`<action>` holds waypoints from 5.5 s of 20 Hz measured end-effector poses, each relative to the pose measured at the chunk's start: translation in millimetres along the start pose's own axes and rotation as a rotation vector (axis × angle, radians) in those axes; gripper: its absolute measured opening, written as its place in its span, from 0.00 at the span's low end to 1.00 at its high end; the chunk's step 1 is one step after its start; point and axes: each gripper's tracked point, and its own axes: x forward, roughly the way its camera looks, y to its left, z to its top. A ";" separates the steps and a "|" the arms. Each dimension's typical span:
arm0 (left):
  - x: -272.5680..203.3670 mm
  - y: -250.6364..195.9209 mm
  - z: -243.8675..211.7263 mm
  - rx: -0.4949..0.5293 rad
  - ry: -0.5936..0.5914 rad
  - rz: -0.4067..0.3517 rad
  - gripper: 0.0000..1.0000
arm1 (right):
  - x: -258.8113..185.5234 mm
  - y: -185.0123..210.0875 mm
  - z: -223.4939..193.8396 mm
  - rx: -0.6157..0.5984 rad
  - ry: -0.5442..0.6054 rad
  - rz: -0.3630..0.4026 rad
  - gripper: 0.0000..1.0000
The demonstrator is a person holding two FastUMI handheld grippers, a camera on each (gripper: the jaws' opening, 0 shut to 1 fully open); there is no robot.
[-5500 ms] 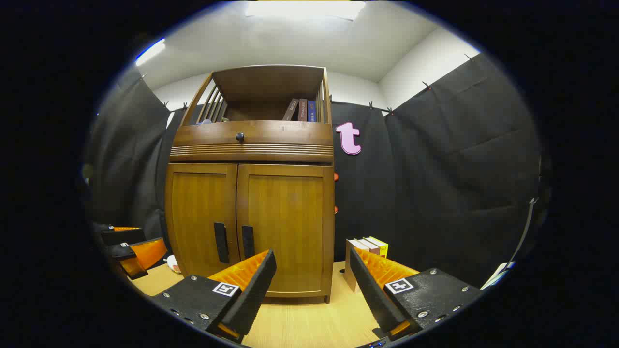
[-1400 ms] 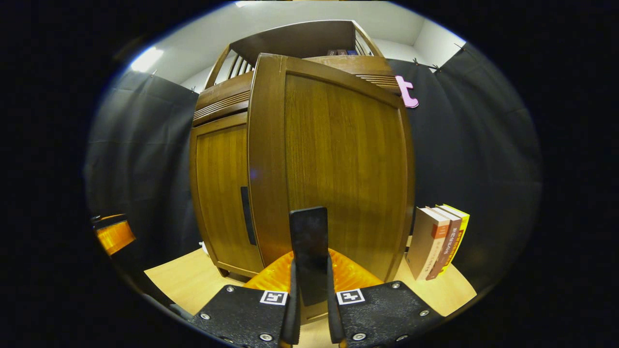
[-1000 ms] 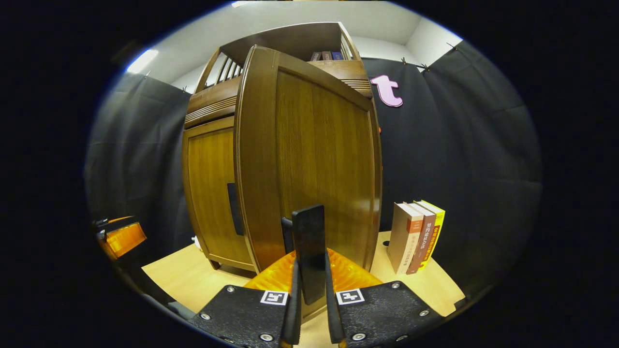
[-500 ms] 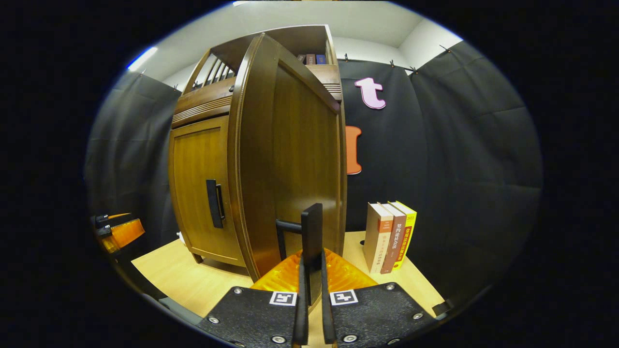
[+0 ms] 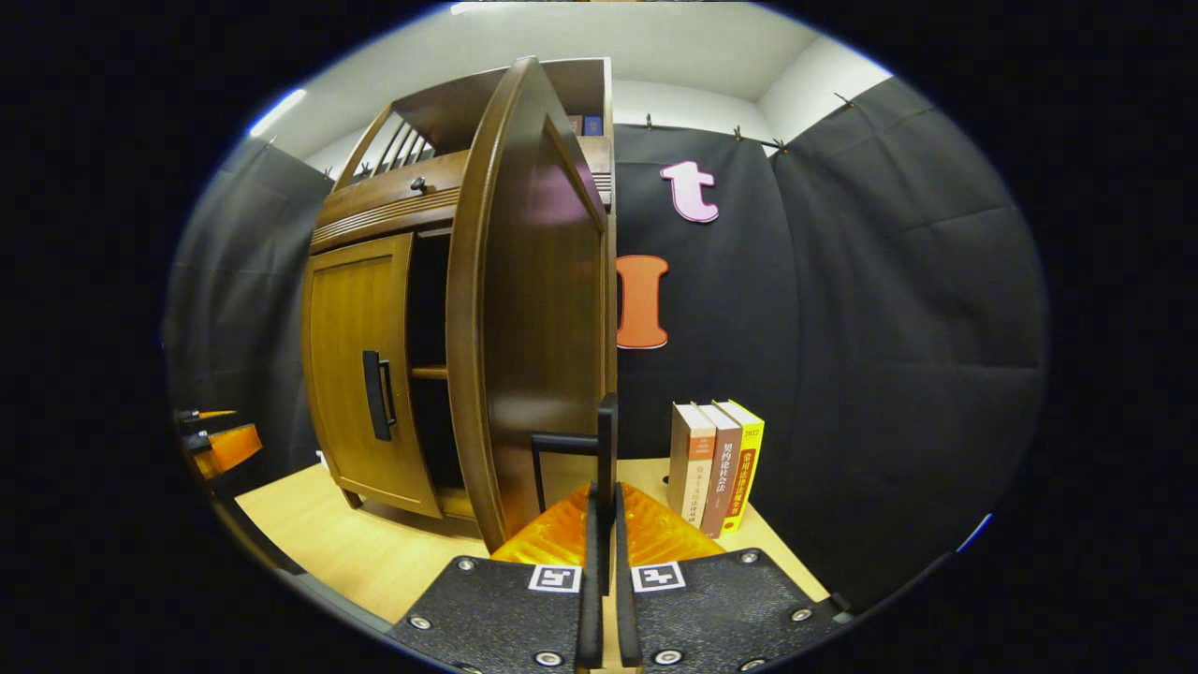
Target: Open the right door of the double-door shoe cabinet with the right hand, and open the left door with the left hand.
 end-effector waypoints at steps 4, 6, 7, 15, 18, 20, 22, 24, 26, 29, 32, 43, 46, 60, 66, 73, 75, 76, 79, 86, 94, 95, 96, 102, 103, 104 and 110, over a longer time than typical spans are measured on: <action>-0.2 3.0 -2.2 -0.011 0.004 -0.005 0.96 | -4.2 -16.5 -0.7 0.064 -0.004 0.012 0.06; -1.1 3.4 -2.2 -0.013 0.006 -0.010 0.95 | -11.1 -29.2 1.8 0.081 -0.005 0.012 0.05; -0.3 4.1 -3.5 -0.010 0.010 -0.010 0.95 | -11.2 -30.3 0.9 0.087 0.005 0.015 0.11; 2.0 0.6 -4.6 -0.018 0.018 -0.031 0.96 | -62.6 -58.1 -18.6 0.003 0.066 -0.094 0.21; 4.7 -2.1 -1.9 -0.019 0.018 -0.060 0.96 | -84.6 -56.0 -11.6 0.040 0.038 -0.099 0.34; 14.7 -7.9 4.1 -0.006 0.010 -0.072 0.96 | -94.7 -54.7 -10.0 0.024 0.037 -0.106 0.41; 34.2 -15.9 16.2 0.000 -0.005 -0.088 0.95 | -100.4 -47.7 -3.2 0.000 0.020 -0.105 0.37; 54.1 -17.3 26.6 0.000 -0.016 -0.095 0.95 | -104.5 -40.4 0.7 -0.013 0.014 -0.097 0.59; 75.8 -18.5 32.5 -0.024 -0.004 -0.086 0.95 | -105.8 -36.9 4.8 -0.009 -0.006 -0.093 0.77; 114.4 -23.0 41.0 -0.022 -0.007 -0.090 0.96 | -108.4 -34.9 6.4 0.022 -0.020 -0.090 0.92; 156.6 -23.8 34.4 -0.001 0.022 -0.077 0.95 | -113.0 -38.2 6.7 0.037 -0.025 -0.100 0.94; 231.3 -3.1 24.7 0.083 0.007 -0.019 0.71 | -145.7 -90.5 16.2 0.033 -0.048 -0.240 0.87; 229.4 -14.9 21.9 0.065 0.012 -0.066 0.47 | -147.5 -95.3 20.1 0.031 -0.059 -0.254 0.94; 88.4 30.4 28.9 0.031 0.047 -0.065 0.37 | -118.8 -44.9 18.5 0.006 -0.062 -0.152 0.89; 24.5 103.4 31.5 0.018 0.016 0.088 0.39 | -106.8 -18.7 21.5 0.014 -0.076 -0.112 0.89; -2.5 153.2 30.8 0.028 0.005 0.155 0.35 | -104.2 -7.1 16.7 0.012 -0.071 -0.104 0.88; -8.3 167.2 30.2 0.035 0.000 0.179 0.38 | -105.2 -7.1 15.7 0.010 -0.067 -0.109 0.88; -7.7 173.4 32.1 0.036 -0.002 0.179 0.31 | -105.8 -7.1 15.6 0.009 -0.066 -0.113 0.88; -8.3 183.5 30.8 0.031 -0.002 0.141 0.25 | -104.9 -5.6 16.3 0.007 -0.065 -0.111 0.88; -32.1 251.7 24.2 0.007 -0.009 0.167 0.49 | -98.9 8.6 22.8 -0.004 -0.068 -0.090 0.89; -89.3 257.9 46.4 -0.023 -0.054 0.261 0.79 | -92.0 22.1 22.1 0.007 -0.061 -0.074 0.88; -92.7 253.6 49.5 -0.021 -0.061 0.256 0.80 | -90.1 24.5 20.6 0.006 -0.055 -0.071 0.88; -93.2 246.2 52.3 -0.018 -0.061 0.250 0.81 | -89.4 28.1 20.2 0.005 -0.052 -0.065 0.88; -75.4 181.8 58.1 -0.001 -0.073 0.155 0.90 | -91.4 34.4 15.8 0.018 -0.045 -0.051 0.89; -73.0 173.0 56.9 0.004 -0.075 0.141 0.92 | -92.5 36.2 15.8 0.021 -0.048 -0.052 0.89; -68.9 163.1 56.6 0.005 -0.076 0.126 0.94 | -93.6 35.5 16.0 0.021 -0.052 -0.056 0.89; -51.1 129.7 59.9 -0.029 -0.089 0.068 0.97 | -98.0 36.2 17.6 0.026 -0.062 -0.065 0.88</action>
